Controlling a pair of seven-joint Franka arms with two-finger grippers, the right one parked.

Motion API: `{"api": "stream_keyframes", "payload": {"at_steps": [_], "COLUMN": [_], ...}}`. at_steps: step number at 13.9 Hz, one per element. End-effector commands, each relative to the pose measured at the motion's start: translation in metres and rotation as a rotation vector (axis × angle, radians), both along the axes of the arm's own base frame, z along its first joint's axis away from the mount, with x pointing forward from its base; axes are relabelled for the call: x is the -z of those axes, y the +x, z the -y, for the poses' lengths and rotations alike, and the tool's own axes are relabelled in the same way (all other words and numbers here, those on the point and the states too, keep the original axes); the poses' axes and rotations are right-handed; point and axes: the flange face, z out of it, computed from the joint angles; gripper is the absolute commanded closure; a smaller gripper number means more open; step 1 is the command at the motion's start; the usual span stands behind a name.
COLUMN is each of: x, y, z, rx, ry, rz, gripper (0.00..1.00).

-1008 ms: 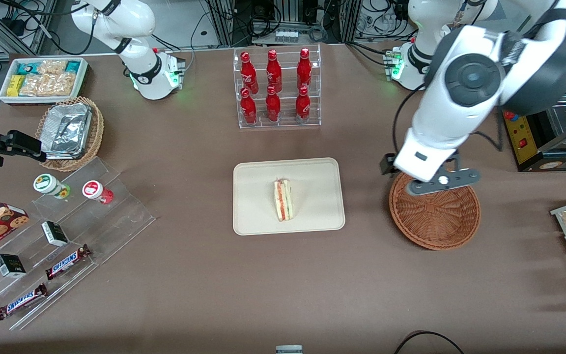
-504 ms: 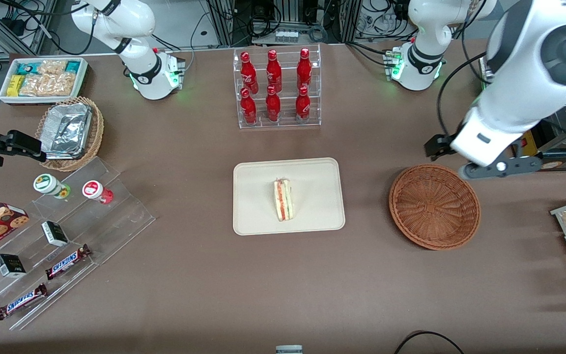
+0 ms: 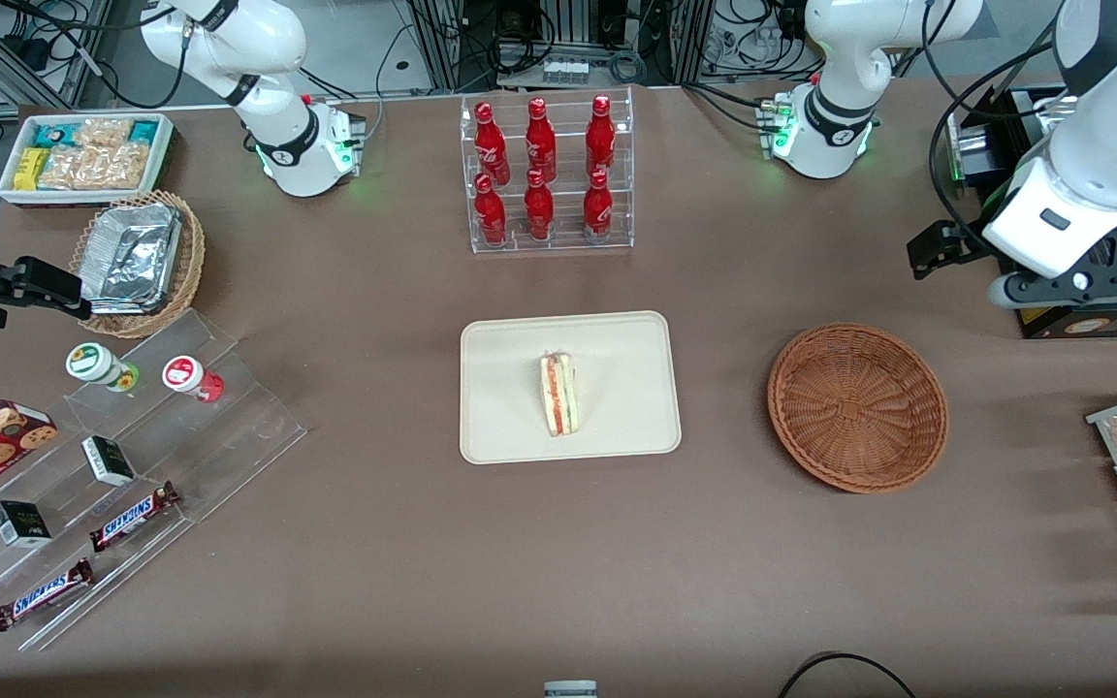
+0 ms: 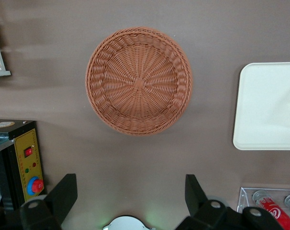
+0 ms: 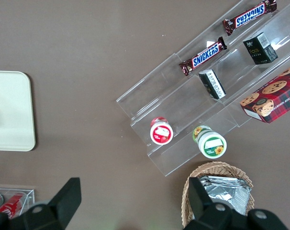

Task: Place sandwich from basket to tray

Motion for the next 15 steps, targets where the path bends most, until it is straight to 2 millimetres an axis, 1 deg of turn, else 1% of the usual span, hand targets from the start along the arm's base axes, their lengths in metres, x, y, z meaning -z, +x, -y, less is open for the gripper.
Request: {"api": "stream_keyframes", "payload": {"at_steps": [1,5,6,7,9,10,11,13,15], "x": [-0.001,-0.009,-0.018,-0.020,-0.022,-0.025,-0.029,-0.038,-0.041], "y": [-0.020,-0.018,-0.015,-0.012,-0.011,-0.011,-0.010,-0.002,0.006], "z": [-0.020,-0.036,-0.038,-0.045,-0.070,-0.076,-0.077,-0.077,-0.075], "rx": [0.056,0.030,0.020,0.016,0.045,0.041,0.039,0.043,0.046], "ry": [-0.022,-0.041,-0.075,-0.087,-0.098,-0.100,-0.098,-0.100,-0.100], "rz": [0.014,0.032,0.052,0.057,0.061,0.067,0.069,0.078,0.060], "gripper": [0.01,0.01,0.01,0.01,0.01,0.01,0.01,0.01,0.01]}}
